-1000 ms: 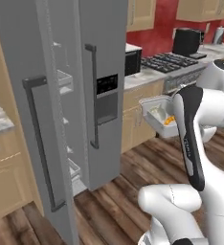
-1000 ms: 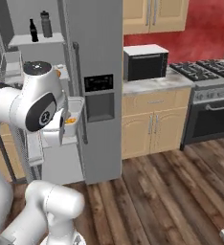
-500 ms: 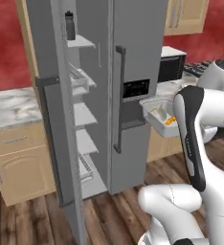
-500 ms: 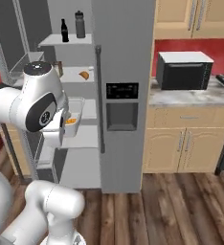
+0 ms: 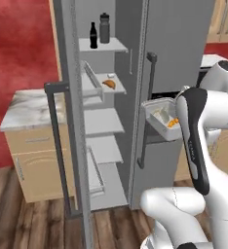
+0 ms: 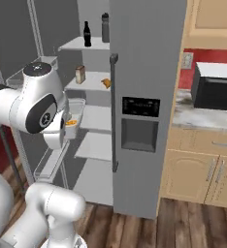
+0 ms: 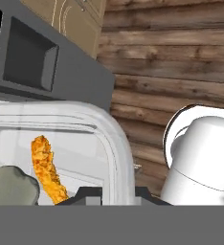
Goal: Place the tupperware on the top shelf of the fridge. Make space for the tupperware among the existing items by rearranging them on the shelves if needed. Close the fridge door when finished.
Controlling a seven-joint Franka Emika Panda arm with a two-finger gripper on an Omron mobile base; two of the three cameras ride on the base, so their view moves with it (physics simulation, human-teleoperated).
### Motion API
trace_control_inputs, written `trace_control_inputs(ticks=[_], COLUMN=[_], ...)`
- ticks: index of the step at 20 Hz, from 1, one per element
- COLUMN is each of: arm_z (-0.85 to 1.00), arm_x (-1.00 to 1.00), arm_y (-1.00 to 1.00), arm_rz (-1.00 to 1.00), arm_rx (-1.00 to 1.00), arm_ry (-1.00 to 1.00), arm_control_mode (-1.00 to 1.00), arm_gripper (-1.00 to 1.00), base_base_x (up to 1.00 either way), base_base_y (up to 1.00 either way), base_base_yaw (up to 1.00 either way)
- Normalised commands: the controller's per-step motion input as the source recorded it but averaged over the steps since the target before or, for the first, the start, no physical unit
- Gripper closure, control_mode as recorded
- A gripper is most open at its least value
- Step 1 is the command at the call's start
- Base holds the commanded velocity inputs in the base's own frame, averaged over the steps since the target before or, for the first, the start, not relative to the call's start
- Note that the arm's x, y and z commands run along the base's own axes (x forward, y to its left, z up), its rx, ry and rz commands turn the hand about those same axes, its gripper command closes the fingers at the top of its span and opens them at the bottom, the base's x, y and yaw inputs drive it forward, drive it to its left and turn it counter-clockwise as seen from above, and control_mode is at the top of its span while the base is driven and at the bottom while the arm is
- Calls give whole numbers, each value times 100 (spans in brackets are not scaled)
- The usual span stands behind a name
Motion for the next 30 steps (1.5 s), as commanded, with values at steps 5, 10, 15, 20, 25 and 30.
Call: trace_control_inputs(ticks=[5,10,15,20,25,30], arm_z=[0,0,0,0,0,0], arm_x=[0,0,0,0,0,0], arm_y=[0,0,0,0,0,0], arm_rz=[0,0,0,0,0,0], arm_rx=[0,0,0,0,0,0], arm_ry=[0,0,0,0,0,0], arm_control_mode=[100,100,100,100,100,100], arm_gripper=[100,100,100,100,100,100], base_base_x=[61,66,63,56,54,34], base_base_y=[-44,-36,-38,-40,-25,-3], base_base_yaw=[37,33,28,22,14,5])
